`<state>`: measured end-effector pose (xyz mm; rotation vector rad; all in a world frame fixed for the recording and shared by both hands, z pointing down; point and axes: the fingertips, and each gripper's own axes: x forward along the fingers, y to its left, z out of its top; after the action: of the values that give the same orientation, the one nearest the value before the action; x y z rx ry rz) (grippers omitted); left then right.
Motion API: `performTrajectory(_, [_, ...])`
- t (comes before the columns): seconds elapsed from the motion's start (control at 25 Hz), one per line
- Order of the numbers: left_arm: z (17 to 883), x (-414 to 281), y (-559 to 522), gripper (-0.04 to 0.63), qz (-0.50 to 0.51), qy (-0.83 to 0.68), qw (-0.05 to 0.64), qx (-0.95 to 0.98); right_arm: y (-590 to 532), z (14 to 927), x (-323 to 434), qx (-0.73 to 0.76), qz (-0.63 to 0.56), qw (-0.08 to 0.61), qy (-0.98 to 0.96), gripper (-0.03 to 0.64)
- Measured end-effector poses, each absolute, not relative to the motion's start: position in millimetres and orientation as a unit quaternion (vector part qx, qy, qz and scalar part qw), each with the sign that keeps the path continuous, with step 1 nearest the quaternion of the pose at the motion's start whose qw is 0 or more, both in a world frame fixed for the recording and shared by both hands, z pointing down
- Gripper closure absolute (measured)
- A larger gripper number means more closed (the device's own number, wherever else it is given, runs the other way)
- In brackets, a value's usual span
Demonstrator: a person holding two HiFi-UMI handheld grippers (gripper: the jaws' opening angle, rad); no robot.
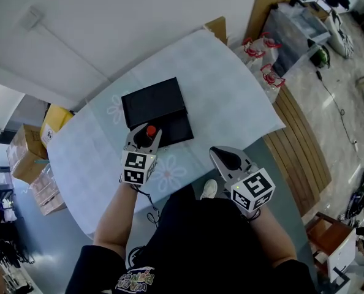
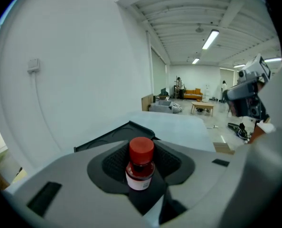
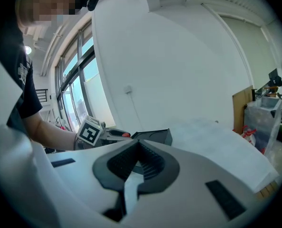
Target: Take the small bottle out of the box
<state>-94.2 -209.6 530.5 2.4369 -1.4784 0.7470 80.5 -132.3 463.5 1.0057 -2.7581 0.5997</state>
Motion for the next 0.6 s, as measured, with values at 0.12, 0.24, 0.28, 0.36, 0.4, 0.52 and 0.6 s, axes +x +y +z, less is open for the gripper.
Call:
performTrajectory(0.12, [500, -88, -205, 0.425, 0.215, -0.512, 0.09, 0.827, -133, 457, 86, 0.336, 0.191, 0.07, -0.92, 0.598])
performTrajectory(0.24, [477, -80, -194, 0.425, 0.185, -0.512, 0.093, 0.833, -130, 451, 90, 0.334, 0.179, 0.068, -0.923, 0.597])
performTrajectory(0.28, [470, -77, -189, 0.425, 0.177, -0.512, 0.094, 0.835, -129, 449, 91, 0.333, 0.175, 0.067, -0.924, 0.598])
performTrajectory(0.36, [459, -73, -178, 0.425, 0.163, -0.514, 0.094, 0.837, -127, 445, 91, 0.328, 0.167, 0.065, -0.927, 0.598])
performTrajectory(0.4, [453, -72, -172, 0.425, 0.157, -0.517, 0.092, 0.837, -125, 443, 91, 0.325, 0.163, 0.064, -0.929, 0.598])
performTrajectory(0.52, [437, -70, -150, 0.425, 0.14, -0.526, 0.089, 0.834, -118, 436, 88, 0.312, 0.151, 0.063, -0.936, 0.598])
performTrajectory(0.6, [429, -72, -135, 0.425, 0.129, -0.533, 0.089, 0.832, -113, 432, 83, 0.302, 0.144, 0.063, -0.94, 0.598])
